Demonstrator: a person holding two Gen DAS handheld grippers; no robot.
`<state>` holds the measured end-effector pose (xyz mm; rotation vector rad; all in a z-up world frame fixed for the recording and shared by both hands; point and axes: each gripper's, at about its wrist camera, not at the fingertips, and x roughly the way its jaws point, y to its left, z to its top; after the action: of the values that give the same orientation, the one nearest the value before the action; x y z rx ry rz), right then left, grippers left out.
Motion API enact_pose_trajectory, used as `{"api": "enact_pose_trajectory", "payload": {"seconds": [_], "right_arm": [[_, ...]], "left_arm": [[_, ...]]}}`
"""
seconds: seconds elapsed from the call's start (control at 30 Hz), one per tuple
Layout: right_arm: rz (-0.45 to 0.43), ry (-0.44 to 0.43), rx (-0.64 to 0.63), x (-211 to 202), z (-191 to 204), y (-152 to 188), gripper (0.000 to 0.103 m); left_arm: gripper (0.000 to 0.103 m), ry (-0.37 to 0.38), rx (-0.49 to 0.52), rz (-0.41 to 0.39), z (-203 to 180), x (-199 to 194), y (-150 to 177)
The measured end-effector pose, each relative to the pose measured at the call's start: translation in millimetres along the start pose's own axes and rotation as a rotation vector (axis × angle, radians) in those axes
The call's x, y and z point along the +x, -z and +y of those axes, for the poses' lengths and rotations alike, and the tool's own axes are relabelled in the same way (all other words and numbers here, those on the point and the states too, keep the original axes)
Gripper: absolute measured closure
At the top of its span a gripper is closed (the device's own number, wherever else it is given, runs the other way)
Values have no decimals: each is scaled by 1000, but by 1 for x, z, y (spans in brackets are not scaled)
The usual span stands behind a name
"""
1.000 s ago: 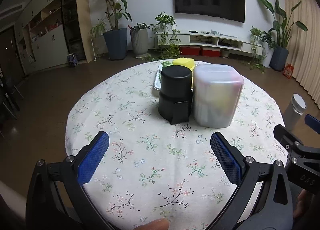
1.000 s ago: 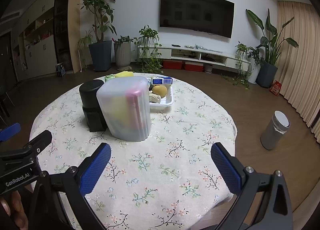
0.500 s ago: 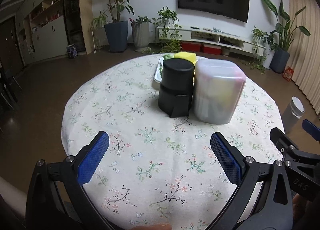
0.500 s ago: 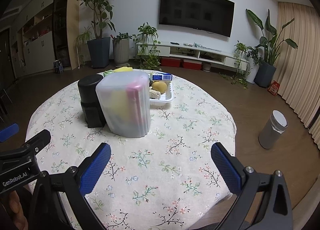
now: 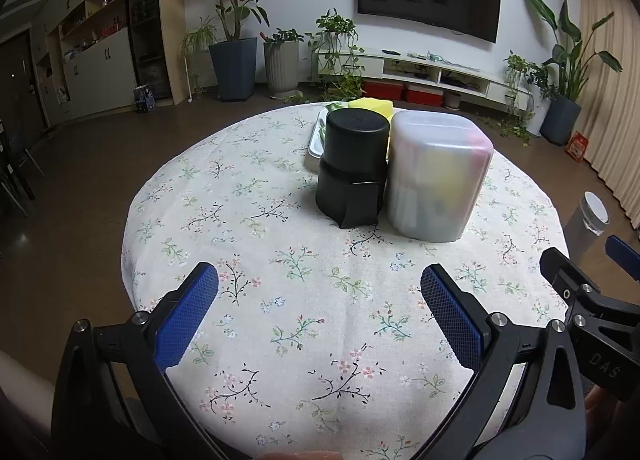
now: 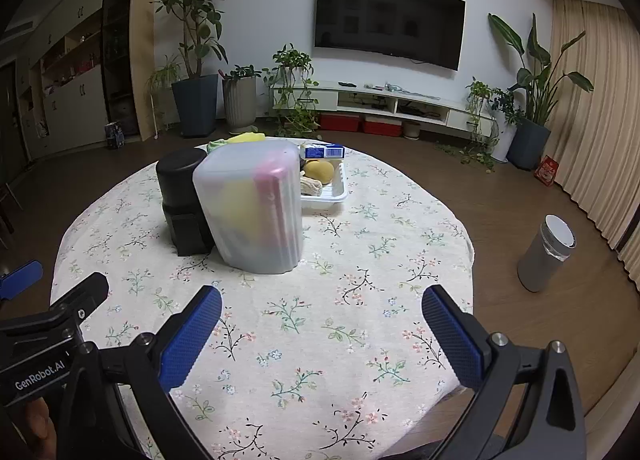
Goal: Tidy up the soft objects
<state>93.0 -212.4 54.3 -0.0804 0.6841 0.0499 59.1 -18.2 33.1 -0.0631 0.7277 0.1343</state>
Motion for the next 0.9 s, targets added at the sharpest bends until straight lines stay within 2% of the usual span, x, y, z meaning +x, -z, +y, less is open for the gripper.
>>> {"api": "enact_pose_trajectory", "payload": {"seconds": [0.47, 0.9], "right_arm": [[2, 1, 5, 0, 1, 0, 0], [2, 2, 8, -1, 2, -1, 0]], "left_arm": [[0, 7, 16, 7, -7, 3, 3], [0, -23, 7, 7, -4, 4, 2]]}}
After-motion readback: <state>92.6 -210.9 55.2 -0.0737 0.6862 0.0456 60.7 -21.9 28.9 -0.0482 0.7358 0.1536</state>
